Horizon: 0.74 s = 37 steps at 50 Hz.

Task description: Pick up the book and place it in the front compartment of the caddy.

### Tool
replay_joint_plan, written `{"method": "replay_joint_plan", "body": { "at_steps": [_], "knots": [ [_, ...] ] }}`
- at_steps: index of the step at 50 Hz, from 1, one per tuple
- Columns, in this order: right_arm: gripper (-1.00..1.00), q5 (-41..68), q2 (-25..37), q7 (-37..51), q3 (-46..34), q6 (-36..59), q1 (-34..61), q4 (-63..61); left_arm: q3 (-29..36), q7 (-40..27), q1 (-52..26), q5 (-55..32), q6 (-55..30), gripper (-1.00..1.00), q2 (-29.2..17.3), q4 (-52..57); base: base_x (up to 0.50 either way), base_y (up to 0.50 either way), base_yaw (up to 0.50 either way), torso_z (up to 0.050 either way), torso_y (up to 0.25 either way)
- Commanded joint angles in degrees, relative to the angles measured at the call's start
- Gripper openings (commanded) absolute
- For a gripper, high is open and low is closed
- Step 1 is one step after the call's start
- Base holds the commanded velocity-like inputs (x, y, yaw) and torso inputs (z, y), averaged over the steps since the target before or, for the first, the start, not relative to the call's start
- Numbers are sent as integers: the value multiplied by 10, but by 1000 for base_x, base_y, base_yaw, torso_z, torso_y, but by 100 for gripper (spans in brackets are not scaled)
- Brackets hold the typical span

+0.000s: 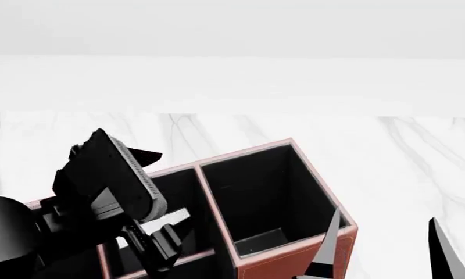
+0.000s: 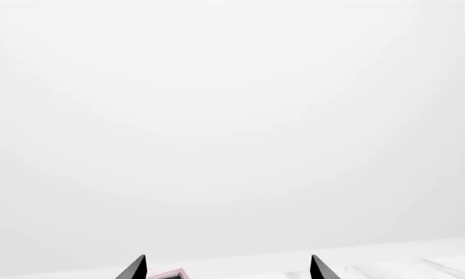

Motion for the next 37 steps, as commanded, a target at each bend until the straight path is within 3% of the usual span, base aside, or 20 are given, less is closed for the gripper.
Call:
{"method": "replay_joint_plan", "body": {
  "at_steps": [1,8,14,37],
  "knots": [
    [100,-3,0,2,-6,2,1,-2,-39,-77,38,1,56,100,-42,104,0,0,0,0,0],
    [100,-4,1,4,-10,7,4,-8,-46,-96,66,22,93,100,-57,134,0,0,0,0,0],
    [100,-7,1,4,-16,9,6,-10,-54,-158,115,48,135,100,-83,201,0,0,0,0,0],
    [100,-13,3,9,-26,16,10,-16,-56,-265,245,165,254,100,-115,266,0,0,0,0,0]
  ]
}}
